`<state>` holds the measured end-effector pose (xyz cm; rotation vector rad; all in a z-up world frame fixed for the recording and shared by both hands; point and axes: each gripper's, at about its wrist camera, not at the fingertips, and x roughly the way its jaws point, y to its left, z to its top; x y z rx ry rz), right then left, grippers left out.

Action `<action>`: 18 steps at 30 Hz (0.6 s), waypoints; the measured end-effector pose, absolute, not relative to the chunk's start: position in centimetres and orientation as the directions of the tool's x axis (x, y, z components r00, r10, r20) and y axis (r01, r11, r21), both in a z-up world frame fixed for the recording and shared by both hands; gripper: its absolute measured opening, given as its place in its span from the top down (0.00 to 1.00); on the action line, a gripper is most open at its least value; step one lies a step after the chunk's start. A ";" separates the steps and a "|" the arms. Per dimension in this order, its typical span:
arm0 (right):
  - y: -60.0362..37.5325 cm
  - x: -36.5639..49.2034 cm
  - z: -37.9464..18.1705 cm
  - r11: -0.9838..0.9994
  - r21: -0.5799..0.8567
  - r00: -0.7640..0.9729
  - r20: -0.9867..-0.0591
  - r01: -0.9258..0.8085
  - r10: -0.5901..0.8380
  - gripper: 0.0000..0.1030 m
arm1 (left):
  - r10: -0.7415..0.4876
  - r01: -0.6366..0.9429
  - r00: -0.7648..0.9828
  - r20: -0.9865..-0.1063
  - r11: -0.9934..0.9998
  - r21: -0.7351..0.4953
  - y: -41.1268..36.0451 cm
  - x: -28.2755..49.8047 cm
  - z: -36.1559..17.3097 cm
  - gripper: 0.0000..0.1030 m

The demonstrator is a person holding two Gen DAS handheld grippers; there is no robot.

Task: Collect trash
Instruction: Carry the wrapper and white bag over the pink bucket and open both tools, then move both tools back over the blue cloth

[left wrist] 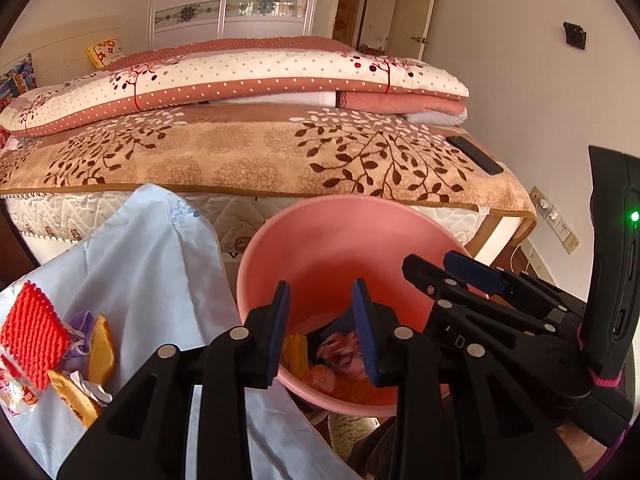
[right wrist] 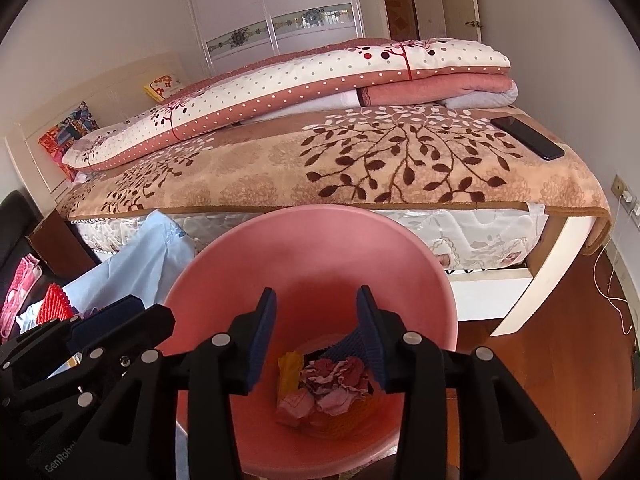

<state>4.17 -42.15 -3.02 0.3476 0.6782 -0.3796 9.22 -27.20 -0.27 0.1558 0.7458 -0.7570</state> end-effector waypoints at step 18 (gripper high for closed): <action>-34.6 3.8 -1.0 0.940 0.167 0.777 -0.614 0.298 -0.138 0.55 | -0.518 0.572 0.635 -0.573 0.814 -0.101 -19.7 7.6 2.7 0.69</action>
